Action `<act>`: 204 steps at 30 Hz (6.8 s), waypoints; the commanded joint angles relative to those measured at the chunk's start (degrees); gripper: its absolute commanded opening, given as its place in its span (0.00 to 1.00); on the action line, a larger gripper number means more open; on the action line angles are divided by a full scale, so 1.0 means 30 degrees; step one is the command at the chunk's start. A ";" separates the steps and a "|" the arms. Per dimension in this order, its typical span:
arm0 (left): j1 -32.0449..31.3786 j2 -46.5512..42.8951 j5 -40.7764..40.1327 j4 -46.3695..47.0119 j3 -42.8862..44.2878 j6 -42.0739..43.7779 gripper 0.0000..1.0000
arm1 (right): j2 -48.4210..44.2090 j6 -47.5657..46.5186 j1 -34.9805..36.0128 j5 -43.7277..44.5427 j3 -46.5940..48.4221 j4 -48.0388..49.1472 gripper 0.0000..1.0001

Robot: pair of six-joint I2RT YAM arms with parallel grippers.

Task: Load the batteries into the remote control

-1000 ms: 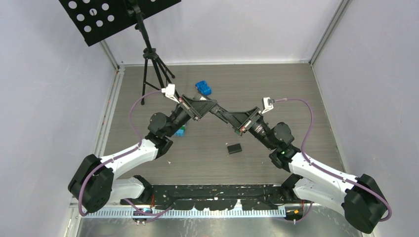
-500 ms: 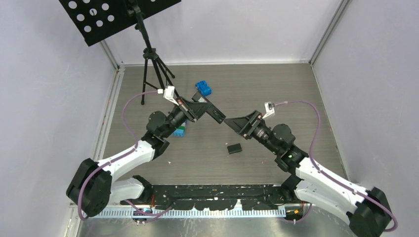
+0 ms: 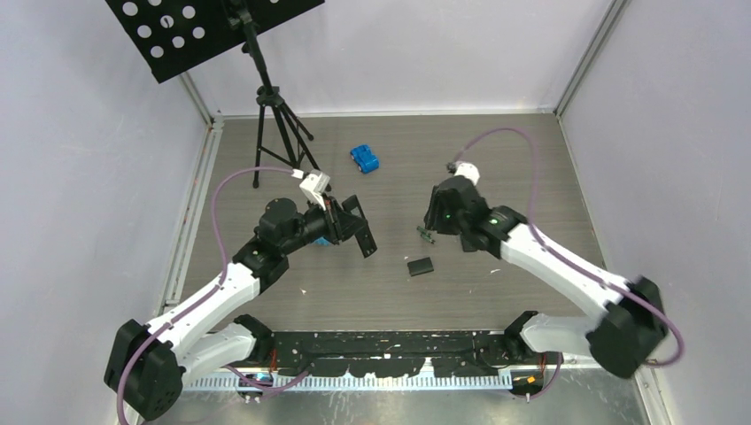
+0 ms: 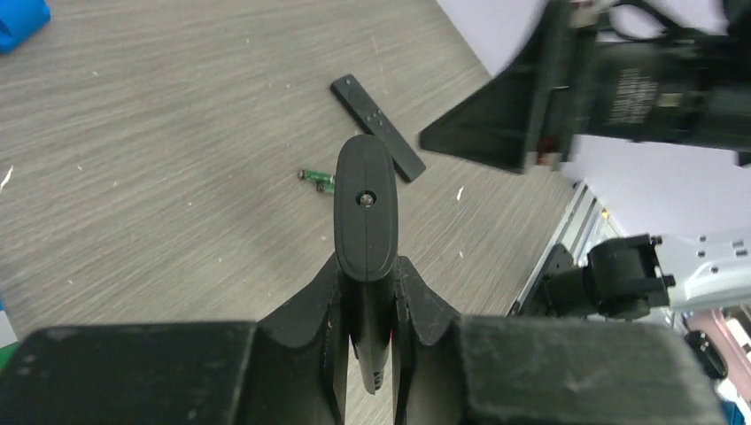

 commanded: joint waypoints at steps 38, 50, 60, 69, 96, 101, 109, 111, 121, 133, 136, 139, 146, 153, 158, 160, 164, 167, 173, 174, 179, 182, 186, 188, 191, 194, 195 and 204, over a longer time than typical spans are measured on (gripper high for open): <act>0.0089 -0.0632 0.4271 -0.2578 0.1359 0.1018 0.00 | 1.3314 -0.7658 -0.1374 -0.1514 0.4988 -0.0523 0.53; 0.0082 -0.0207 0.4404 -0.2608 0.1644 0.0900 0.00 | 1.3957 -0.8014 -0.1730 -0.2234 0.5326 -0.0786 0.30; 0.0079 -0.0077 0.4248 -0.2658 0.1687 0.0852 0.00 | 1.4381 -0.7345 -0.1753 -0.1014 0.5571 -0.0722 0.25; 0.0078 0.0505 0.3744 -0.2342 0.1696 -0.0005 0.00 | 1.3227 -0.6326 -0.1753 -0.0213 0.4822 0.0512 0.13; 0.0082 1.0501 0.5227 0.4141 0.2737 -0.9649 0.00 | 0.3096 -0.0195 0.0709 -0.9365 0.0722 -0.0075 0.11; 0.0078 1.1095 0.5662 0.4463 0.2889 -1.0475 0.00 | 0.3641 -0.0640 0.1443 -0.8534 0.1142 -0.0837 0.11; 0.0078 1.0719 0.5835 0.4362 0.2811 -1.0822 0.00 | 0.4107 -0.1920 0.2382 -0.7627 0.1603 -0.1614 0.14; 0.0078 1.0565 0.5908 0.4339 0.2773 -1.0863 0.00 | 0.4263 -0.2080 0.2459 -0.7244 0.1782 -0.1792 0.14; 0.0078 1.0090 0.6104 0.4111 0.2655 -1.0992 0.00 | 0.4717 -0.2098 0.2888 -0.6113 0.2426 -0.2429 0.26; 0.0078 0.9987 0.6035 0.3929 0.2713 -1.1160 0.00 | 0.3657 -0.1110 0.2982 -0.6456 0.2167 -0.1859 0.54; 0.0106 0.9852 0.5886 0.3943 0.2684 -1.1382 0.00 | 0.2418 -0.0082 0.2968 -0.6191 0.1625 -0.1164 0.66; 0.0194 0.9775 0.5753 0.4394 0.2571 -1.1982 0.00 | 0.0497 0.1574 0.2964 -0.6145 0.0413 0.0688 0.71; 0.0298 0.9698 0.5728 0.6085 0.2351 -1.3928 0.00 | -0.3792 0.7232 0.2964 -0.4094 -0.4328 0.6377 0.79; 0.0457 0.9271 0.5246 0.7689 0.1947 -1.6014 0.00 | -0.6657 1.0163 0.2949 -0.0917 -0.6765 0.6128 0.82; 0.0474 0.9049 0.4936 0.8768 0.1468 -1.7114 0.00 | -0.7581 1.1999 0.2965 -0.0839 -0.8544 0.8575 0.83; 0.0459 0.9045 0.4935 0.9000 0.1406 -1.7381 0.00 | -0.7441 1.2467 0.2968 -0.0987 -0.8994 0.9743 0.83; 0.0459 0.9031 0.4931 0.9161 0.1313 -1.7585 0.00 | -0.6570 1.2357 0.2965 -0.1433 -0.8717 1.0296 0.81; 0.0463 0.8972 0.4903 0.9339 0.1255 -1.7729 0.00 | -0.5876 1.2437 0.2961 -0.1689 -0.8718 1.0780 0.77; 0.0459 0.8895 0.4959 0.9524 0.1154 -1.7866 0.00 | -0.5197 1.2744 0.2965 -0.1486 -0.8795 1.1253 0.60; 0.0459 0.8873 0.4986 0.9565 0.1141 -1.7878 0.00 | -0.5097 1.2793 0.2964 -0.1433 -0.8754 1.1191 0.57; 0.0467 0.8941 0.5126 0.9916 0.1142 -1.8093 0.00 | -0.4571 1.2900 0.2964 -0.1458 -0.8628 1.1140 0.48; 0.0459 0.8976 0.5173 1.0149 0.1119 -1.8237 0.00 | -0.4319 1.2985 0.2964 -0.1372 -0.8598 1.1192 0.46; 0.0459 0.8968 0.5194 1.0515 0.1000 -1.8552 0.00 | -0.4056 1.3076 0.2964 -0.1041 -0.8696 1.1390 0.45; 0.0459 0.8942 0.5222 1.0738 0.0935 -1.8800 0.00 | -0.3936 1.3104 0.2980 -0.0899 -0.8883 1.1849 0.45; 0.0460 0.8855 0.5252 1.1233 0.0826 -1.9355 0.00 | -0.3757 1.3106 0.2986 -0.0768 -0.9306 1.3149 0.45; 0.0466 0.8686 0.5228 1.1655 0.0700 -1.9929 0.00 | -0.3499 1.3058 0.2964 -0.0735 -0.9549 1.4131 0.42; 0.0460 0.8627 0.5184 1.1842 0.0634 -2.0154 0.00 | -0.3413 1.3070 0.2964 -0.0761 -0.9676 1.4524 0.40; 0.0459 0.8754 0.5106 1.4103 0.0144 -2.2339 0.00 | -0.3069 1.3063 0.2964 -0.1098 -1.0106 1.6282 0.26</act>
